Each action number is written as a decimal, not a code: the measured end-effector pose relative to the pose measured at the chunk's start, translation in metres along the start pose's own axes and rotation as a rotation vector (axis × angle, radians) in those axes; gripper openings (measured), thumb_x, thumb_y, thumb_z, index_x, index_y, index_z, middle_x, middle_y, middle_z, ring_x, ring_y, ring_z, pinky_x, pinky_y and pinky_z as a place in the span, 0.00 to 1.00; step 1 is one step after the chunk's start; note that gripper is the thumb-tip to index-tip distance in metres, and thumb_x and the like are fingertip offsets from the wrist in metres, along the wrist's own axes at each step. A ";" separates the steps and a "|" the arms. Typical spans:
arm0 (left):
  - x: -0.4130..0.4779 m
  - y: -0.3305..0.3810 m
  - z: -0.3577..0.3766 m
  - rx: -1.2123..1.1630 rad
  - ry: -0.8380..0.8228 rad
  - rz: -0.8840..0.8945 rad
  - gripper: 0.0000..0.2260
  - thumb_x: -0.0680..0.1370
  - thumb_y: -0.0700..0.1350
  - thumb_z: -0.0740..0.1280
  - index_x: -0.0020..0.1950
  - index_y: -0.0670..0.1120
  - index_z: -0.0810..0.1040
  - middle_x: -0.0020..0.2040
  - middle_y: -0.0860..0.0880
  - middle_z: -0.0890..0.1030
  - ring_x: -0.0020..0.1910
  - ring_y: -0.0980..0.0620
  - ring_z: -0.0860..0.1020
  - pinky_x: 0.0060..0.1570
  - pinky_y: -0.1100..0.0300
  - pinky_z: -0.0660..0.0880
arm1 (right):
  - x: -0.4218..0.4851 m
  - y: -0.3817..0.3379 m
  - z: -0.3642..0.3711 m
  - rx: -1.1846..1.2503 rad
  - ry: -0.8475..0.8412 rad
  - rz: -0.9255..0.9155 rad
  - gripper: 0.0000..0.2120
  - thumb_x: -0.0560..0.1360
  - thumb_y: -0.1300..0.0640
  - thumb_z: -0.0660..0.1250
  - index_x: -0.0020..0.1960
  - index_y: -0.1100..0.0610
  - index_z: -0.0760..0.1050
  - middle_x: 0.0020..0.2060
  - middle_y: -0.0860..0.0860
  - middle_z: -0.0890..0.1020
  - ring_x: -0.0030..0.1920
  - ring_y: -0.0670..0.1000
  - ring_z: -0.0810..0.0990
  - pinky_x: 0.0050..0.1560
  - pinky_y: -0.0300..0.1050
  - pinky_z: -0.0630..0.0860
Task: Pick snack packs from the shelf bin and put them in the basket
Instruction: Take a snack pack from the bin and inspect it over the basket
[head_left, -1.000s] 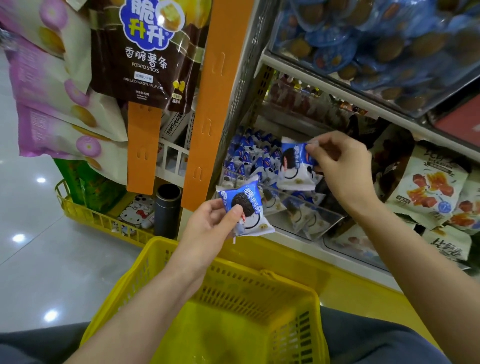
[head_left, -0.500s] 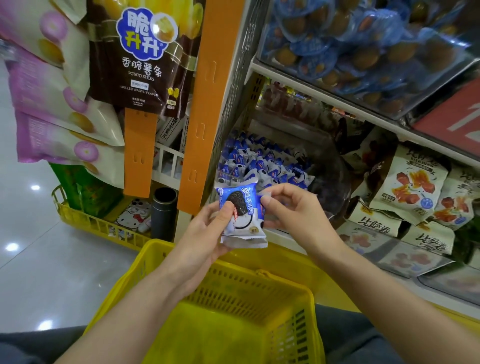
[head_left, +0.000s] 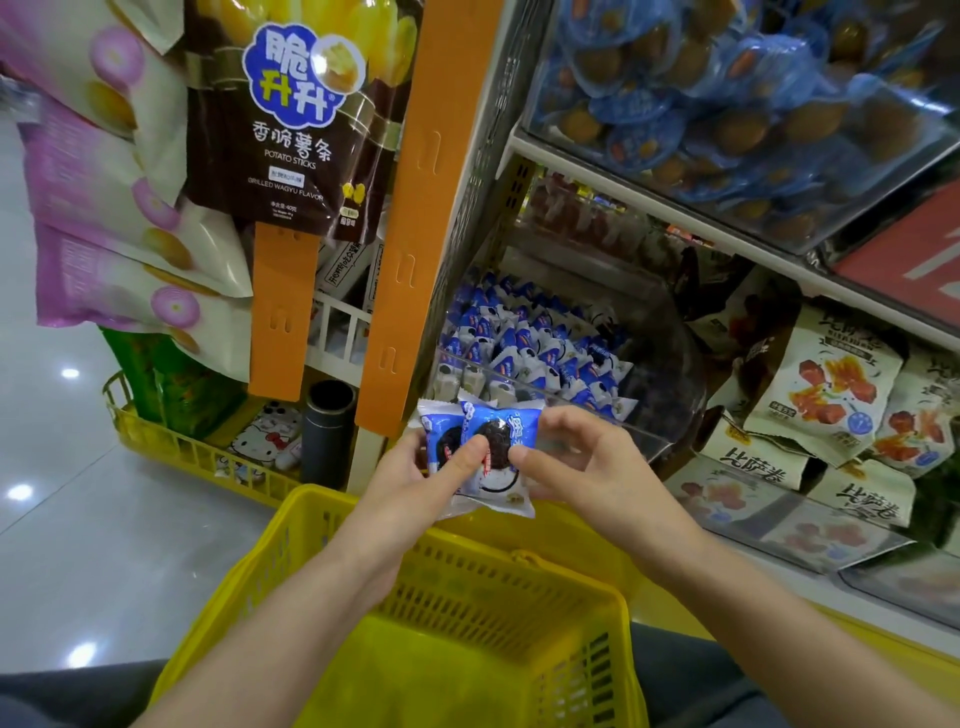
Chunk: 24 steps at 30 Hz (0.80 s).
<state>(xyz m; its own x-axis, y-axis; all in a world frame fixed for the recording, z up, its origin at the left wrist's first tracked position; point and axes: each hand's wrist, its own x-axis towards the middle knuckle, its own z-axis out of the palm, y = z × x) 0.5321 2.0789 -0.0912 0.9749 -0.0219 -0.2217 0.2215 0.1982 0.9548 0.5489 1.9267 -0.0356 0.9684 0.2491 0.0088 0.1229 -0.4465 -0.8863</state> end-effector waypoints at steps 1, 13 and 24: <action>0.001 0.000 0.000 -0.009 0.012 0.004 0.24 0.66 0.61 0.66 0.58 0.53 0.74 0.55 0.51 0.81 0.57 0.52 0.77 0.65 0.45 0.68 | 0.001 0.000 0.000 0.035 0.014 -0.001 0.06 0.72 0.58 0.70 0.46 0.51 0.75 0.39 0.46 0.84 0.40 0.43 0.83 0.40 0.38 0.81; 0.010 -0.005 0.000 -0.003 0.117 -0.035 0.16 0.79 0.51 0.59 0.66 0.50 0.69 0.56 0.51 0.79 0.50 0.60 0.76 0.38 0.68 0.68 | 0.079 0.007 -0.067 -0.346 0.453 0.051 0.13 0.74 0.55 0.68 0.58 0.56 0.74 0.48 0.50 0.80 0.46 0.48 0.79 0.50 0.44 0.78; 0.015 -0.006 0.000 0.029 0.130 -0.027 0.15 0.79 0.51 0.60 0.64 0.49 0.70 0.52 0.53 0.79 0.44 0.62 0.76 0.25 0.78 0.68 | 0.118 0.030 -0.074 -0.770 0.138 0.397 0.06 0.72 0.58 0.70 0.39 0.59 0.79 0.32 0.53 0.81 0.31 0.49 0.80 0.38 0.42 0.80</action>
<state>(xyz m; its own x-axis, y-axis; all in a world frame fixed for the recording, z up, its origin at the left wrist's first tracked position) 0.5452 2.0778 -0.1000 0.9579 0.1006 -0.2690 0.2497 0.1711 0.9531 0.6825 1.8789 -0.0267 0.9821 -0.1320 -0.1343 -0.1651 -0.9464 -0.2775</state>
